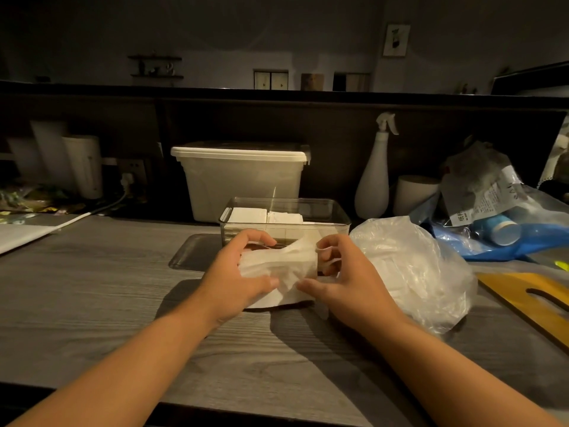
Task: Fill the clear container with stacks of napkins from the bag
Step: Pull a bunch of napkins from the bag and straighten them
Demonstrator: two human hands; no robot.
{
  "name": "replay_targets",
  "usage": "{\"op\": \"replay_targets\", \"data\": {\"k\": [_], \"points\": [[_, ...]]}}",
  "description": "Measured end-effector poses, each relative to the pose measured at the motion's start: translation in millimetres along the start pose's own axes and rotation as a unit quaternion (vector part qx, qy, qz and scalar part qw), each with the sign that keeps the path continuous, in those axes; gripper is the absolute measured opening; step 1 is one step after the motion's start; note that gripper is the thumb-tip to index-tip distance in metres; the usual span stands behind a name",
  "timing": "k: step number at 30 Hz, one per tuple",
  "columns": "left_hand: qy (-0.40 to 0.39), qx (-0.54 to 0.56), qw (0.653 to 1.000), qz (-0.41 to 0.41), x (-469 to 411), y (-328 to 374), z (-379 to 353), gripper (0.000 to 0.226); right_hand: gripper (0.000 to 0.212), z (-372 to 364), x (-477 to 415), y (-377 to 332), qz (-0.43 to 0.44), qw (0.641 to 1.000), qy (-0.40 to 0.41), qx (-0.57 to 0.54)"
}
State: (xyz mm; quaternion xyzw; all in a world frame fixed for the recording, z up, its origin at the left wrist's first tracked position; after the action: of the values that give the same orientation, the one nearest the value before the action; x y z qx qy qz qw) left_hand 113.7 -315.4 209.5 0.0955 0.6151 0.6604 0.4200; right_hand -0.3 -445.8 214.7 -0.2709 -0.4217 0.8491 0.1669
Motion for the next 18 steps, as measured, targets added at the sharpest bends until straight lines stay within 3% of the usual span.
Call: {"op": "replay_targets", "data": {"k": [3,6,9,13,18], "points": [[-0.057,0.017,0.998,-0.002,1.1,-0.4,-8.6,0.057,0.077,-15.7,0.8,11.5,-0.044,0.991,-0.077,-0.101],[-0.069,0.053,0.996,0.029,3.4,-7.8,-11.4,0.059,0.074,-28.4,2.1,12.0,-0.041,0.986,-0.119,-0.106],[-0.057,0.055,0.996,0.039,5.1,-8.7,-10.1,0.070,0.059,-31.3,2.0,9.9,-0.047,0.984,-0.112,-0.128],[-0.058,0.009,0.998,0.029,5.2,-4.1,-21.0,0.073,0.064,-40.5,4.2,4.3,-0.055,0.980,-0.131,-0.139],[-0.010,0.027,0.999,0.014,5.3,-4.2,-11.1,0.073,0.054,-22.6,-0.4,2.1,-0.015,0.981,-0.058,-0.184]]}}
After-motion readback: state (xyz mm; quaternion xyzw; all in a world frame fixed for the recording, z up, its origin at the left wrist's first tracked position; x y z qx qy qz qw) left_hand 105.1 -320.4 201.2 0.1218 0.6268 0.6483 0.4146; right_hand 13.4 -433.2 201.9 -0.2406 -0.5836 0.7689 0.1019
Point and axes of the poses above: each hand's wrist, its own x-axis away from the middle knuckle, its own z-axis out of the back of the hand, y = z × x, the point moved 10 cm from there along -x, towards the middle knuckle, and after that the axes turned 2 degrees about -z, right-handed, at the moved point
